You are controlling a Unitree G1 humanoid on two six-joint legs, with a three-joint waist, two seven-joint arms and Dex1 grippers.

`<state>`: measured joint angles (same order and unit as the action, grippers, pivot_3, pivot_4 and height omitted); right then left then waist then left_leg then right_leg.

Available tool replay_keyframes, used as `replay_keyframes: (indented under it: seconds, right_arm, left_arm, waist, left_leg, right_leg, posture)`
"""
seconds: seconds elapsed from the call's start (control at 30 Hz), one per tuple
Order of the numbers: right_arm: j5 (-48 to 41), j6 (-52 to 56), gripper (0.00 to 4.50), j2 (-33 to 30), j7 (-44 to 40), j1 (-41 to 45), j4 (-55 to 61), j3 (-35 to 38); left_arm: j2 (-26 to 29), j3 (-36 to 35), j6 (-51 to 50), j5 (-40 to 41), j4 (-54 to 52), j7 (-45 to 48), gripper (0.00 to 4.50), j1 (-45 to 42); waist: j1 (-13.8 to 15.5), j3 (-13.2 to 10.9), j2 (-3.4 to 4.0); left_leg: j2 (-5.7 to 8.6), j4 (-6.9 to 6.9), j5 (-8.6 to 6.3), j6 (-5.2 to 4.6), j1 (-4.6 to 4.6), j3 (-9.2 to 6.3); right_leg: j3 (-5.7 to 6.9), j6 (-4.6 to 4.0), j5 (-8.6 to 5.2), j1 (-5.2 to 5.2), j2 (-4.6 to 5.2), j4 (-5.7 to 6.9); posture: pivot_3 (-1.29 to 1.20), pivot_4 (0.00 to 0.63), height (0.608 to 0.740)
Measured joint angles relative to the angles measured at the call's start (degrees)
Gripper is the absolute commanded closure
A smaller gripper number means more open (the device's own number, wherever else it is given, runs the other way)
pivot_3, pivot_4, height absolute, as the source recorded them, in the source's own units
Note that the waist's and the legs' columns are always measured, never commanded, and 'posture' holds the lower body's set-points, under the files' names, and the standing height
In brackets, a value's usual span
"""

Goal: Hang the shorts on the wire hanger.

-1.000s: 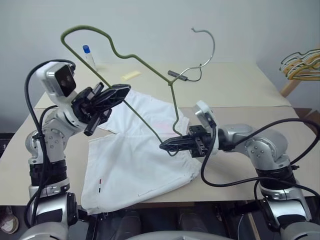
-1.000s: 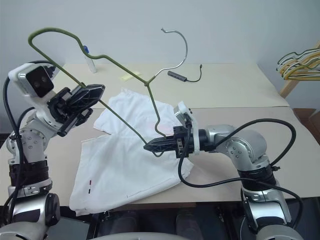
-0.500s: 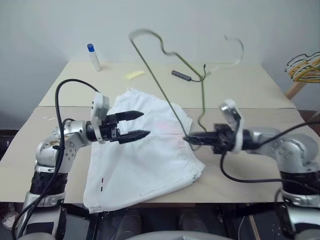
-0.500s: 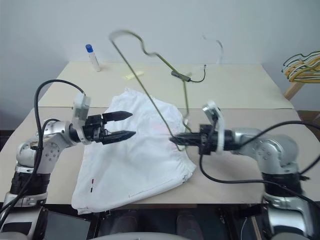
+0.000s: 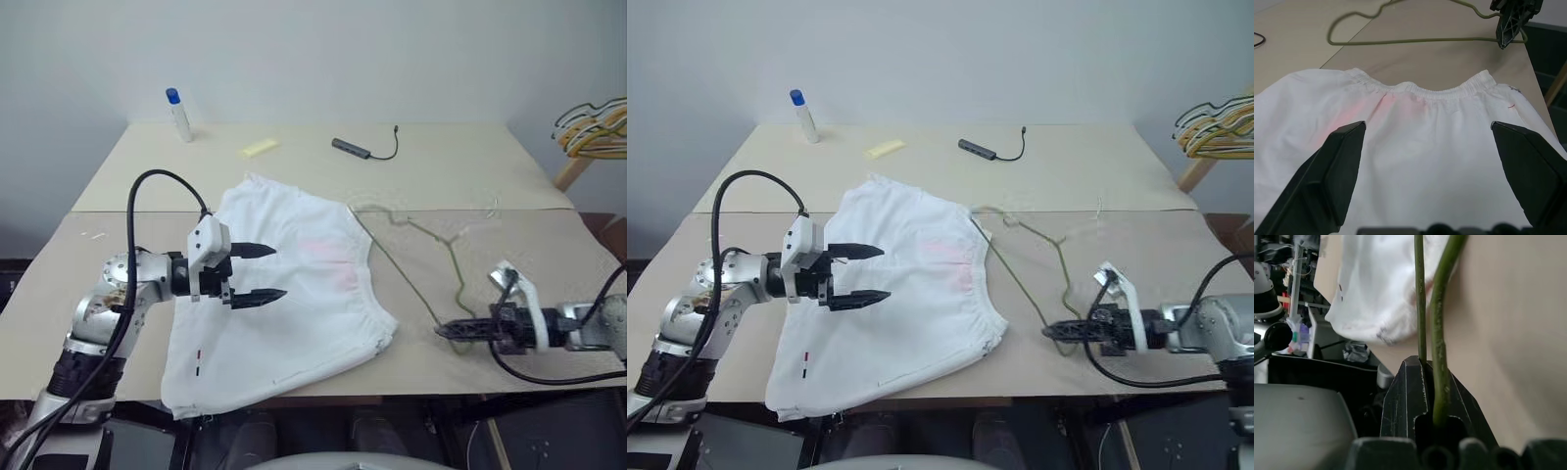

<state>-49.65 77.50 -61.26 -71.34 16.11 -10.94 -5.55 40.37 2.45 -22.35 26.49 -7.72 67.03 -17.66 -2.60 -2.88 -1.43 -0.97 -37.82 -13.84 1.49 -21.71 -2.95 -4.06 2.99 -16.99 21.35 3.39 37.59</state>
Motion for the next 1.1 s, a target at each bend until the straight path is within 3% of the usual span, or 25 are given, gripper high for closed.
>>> replay_keyframes:
  seconds: [0.2, 0.83, 1.1]
  right_arm:
    - [5.50, 0.12, 4.50, -2.08, -7.55, 3.63, -8.56, -7.38]
    - [10.95, -4.08, 4.50, -1.38, -15.47, 5.11, -8.75, -11.89]
    - [15.57, -5.82, 4.50, 2.62, -17.44, 15.24, -15.94, -20.18]
  left_arm:
    - [0.03, 0.06, 0.04, -0.40, -0.36, -0.08, 0.06, 0.38]
    - [-0.11, 0.31, 0.04, -0.67, -1.92, -1.23, 0.06, 1.93]
    - [-0.47, 0.82, 0.04, -1.65, -2.64, -2.81, 0.06, 2.27]
  waist:
    - [-0.16, -0.01, 0.04]
    - [0.00, -0.01, 0.05]
    - [0.14, 0.00, 0.06]
  left_leg:
    - [0.01, 0.00, 0.00, 0.00, 0.00, 0.01]
    - [0.01, -0.01, 0.00, 0.00, 0.02, -0.01]
    - [0.02, -0.01, 0.00, 0.00, 0.11, -0.03]
  right_leg:
    - [-0.01, 0.02, -0.01, 0.01, 0.01, 0.01]
    - [0.00, 0.05, -0.01, -0.01, 0.01, 0.04]
    - [0.00, -0.05, 0.05, -0.06, 0.01, 0.06]
  posture:
    - [-0.04, 0.000, 0.740]
    - [-0.02, 0.000, 0.740]
    - [0.03, 0.000, 0.740]
